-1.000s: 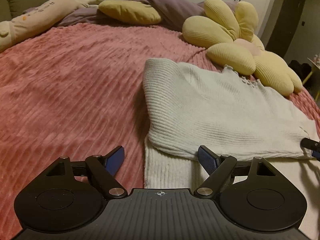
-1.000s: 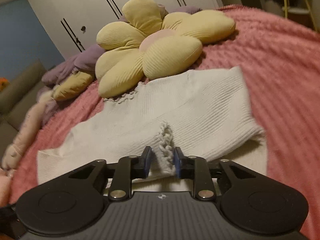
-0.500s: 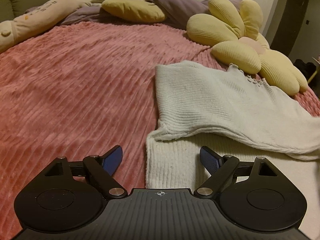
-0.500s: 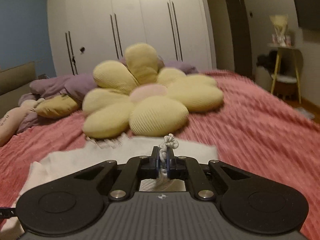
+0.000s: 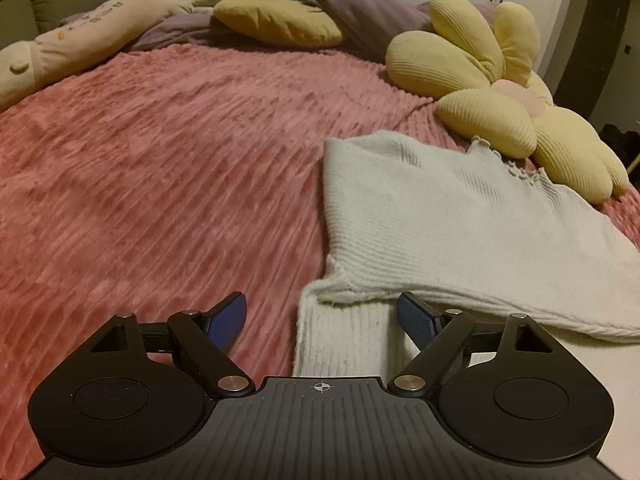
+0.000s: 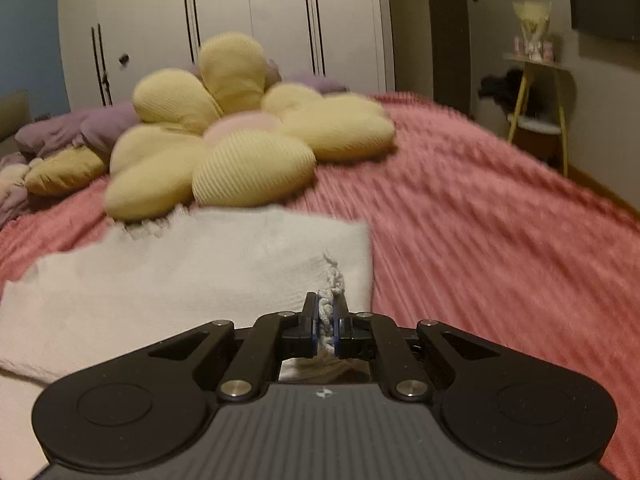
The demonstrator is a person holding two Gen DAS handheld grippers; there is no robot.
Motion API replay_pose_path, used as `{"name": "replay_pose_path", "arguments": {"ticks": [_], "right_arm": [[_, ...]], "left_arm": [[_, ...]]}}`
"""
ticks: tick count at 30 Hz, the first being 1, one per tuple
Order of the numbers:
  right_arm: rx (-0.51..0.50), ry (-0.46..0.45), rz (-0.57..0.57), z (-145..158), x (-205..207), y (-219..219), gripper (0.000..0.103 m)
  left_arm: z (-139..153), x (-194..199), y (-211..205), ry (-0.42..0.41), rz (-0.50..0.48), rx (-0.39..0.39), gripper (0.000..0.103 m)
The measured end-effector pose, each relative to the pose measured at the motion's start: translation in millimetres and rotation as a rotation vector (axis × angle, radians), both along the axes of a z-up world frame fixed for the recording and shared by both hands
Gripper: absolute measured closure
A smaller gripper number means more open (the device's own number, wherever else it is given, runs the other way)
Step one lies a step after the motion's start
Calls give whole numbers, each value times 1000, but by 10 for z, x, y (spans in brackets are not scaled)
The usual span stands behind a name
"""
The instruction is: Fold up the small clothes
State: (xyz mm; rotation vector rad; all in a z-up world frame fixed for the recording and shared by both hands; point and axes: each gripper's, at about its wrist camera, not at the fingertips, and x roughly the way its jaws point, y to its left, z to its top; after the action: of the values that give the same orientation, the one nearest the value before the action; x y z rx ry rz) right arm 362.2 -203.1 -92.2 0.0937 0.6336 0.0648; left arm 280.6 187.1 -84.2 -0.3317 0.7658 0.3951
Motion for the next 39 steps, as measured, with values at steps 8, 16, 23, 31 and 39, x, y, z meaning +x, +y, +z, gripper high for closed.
{"name": "replay_pose_path", "arguments": {"ticks": [8, 16, 23, 31, 39], "right_arm": [[101, 37, 57, -2, 113, -65, 95], [-5, -2, 21, -55, 58, -27, 96], [-84, -25, 11, -165, 66, 50, 96], [-198, 19, -81, 18, 20, 4, 22], [218, 154, 52, 207, -1477, -675, 31]], "left_arm": [[227, 59, -164, -80, -34, 53, 16], [-47, 350, -197, -3, -14, 46, 14], [-165, 308, -137, -8, 3, 57, 1], [84, -251, -93, 29, -30, -34, 2], [125, -1529, -435, 66, -138, -152, 2]]}}
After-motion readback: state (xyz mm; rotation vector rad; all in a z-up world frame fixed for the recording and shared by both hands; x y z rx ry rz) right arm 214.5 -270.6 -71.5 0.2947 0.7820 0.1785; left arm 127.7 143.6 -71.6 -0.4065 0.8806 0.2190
